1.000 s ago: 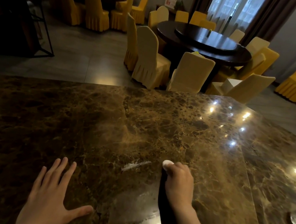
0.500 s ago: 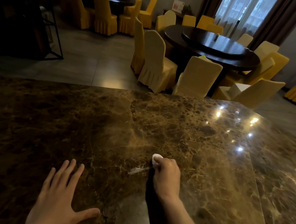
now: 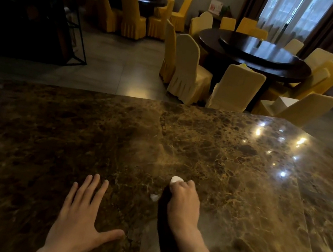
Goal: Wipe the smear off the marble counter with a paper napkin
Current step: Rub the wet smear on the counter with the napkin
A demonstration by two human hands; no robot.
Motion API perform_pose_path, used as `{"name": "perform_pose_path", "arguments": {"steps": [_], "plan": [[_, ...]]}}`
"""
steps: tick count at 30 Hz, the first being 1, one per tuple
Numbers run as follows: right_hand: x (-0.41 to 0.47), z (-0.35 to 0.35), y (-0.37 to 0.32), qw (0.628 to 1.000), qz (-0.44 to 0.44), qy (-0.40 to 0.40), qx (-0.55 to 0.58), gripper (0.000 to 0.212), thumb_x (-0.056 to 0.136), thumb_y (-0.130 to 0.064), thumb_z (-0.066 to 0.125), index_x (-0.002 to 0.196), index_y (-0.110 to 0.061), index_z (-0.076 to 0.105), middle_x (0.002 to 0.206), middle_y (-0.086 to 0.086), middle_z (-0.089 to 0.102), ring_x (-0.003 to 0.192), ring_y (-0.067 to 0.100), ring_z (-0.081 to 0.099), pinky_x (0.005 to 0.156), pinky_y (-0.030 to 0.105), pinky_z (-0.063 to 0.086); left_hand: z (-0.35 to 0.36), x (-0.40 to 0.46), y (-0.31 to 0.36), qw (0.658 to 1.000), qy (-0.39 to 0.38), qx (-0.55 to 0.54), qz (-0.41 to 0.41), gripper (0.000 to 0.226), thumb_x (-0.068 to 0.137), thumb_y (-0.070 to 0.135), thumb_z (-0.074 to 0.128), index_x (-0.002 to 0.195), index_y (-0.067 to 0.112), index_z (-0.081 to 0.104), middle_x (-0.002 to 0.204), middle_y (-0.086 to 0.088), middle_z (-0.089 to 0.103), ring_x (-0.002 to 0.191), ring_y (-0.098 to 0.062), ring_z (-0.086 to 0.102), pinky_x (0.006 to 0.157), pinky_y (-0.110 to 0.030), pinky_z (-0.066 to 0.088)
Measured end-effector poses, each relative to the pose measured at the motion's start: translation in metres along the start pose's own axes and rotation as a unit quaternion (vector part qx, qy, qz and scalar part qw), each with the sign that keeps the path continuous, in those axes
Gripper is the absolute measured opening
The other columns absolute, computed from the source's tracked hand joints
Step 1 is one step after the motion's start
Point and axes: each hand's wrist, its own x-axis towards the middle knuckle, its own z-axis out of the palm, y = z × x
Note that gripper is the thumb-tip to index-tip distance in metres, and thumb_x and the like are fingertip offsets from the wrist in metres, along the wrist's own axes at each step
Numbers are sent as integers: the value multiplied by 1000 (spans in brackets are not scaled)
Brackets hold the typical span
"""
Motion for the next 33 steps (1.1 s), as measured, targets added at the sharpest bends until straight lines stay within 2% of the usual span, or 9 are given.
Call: {"name": "perform_pose_path", "arguments": {"steps": [5,9,12,14,16,18,24,27,33], "plan": [[-21,4,-9,995,-81,-43,43,9,90,-11,71,88,-19,76,82,-5,70,82,16,53,58,31,45,-1,0,0,1000,6,1,-3,140,50,116,15,154,33,-29,163,6,-38,147,-11,-41,126,-46,-20],[-8,-22,1,998,-7,18,62,13,90,-2,69,85,-13,76,81,2,71,82,21,59,66,40,51,0,0,0,1000,2,1,-4,141,50,116,16,154,32,-29,163,6,-38,146,-11,-42,127,-47,-19],[-14,-13,-35,991,-111,-1,75,14,85,0,70,89,-13,72,84,1,69,83,18,57,66,37,50,0,-1,0,1000,3,11,-5,142,48,116,13,155,31,-28,165,4,-35,148,-12,-39,128,-47,-17],[-31,6,-55,981,-180,-53,48,21,89,-7,65,107,-17,70,97,0,67,93,18,55,70,31,50,1,1,0,1000,-2,21,-9,143,47,116,10,154,30,-29,165,3,-34,149,-13,-37,128,-47,-15],[-39,16,-54,978,-195,-70,33,34,89,-10,67,123,-16,67,107,0,66,100,19,56,74,30,54,1,2,0,1000,3,10,-13,143,47,116,12,154,31,-28,166,5,-33,150,-13,-35,128,-47,-15],[-36,19,-40,979,-194,-60,21,32,86,-13,71,117,-18,70,103,-2,67,96,19,57,69,30,54,1,1,-1,1000,2,2,-6,142,48,116,15,154,32,-27,165,6,-33,149,-11,-36,128,-46,-17],[-6,-9,28,999,-4,17,-26,12,89,-8,71,96,-16,77,87,0,68,90,23,57,63,31,43,-1,-1,-1,1000,5,-2,2,140,50,116,19,154,34,-27,165,8,-33,148,-9,-38,126,-44,-20],[-7,-5,9,999,37,17,-10,11,88,-3,68,90,-12,74,88,3,68,90,23,58,65,25,35,1,2,-2,1000,8,-9,-3,140,50,116,19,154,34,-25,166,7,-30,150,-10,-35,126,-45,-18],[-47,11,-25,984,-162,-57,50,26,77,-15,79,102,-23,74,93,-8,68,90,15,59,61,26,49,-1,2,0,1000,-9,8,-3,140,48,116,14,151,33,-32,163,5,-37,149,-13,-36,128,-48,-17]]}}
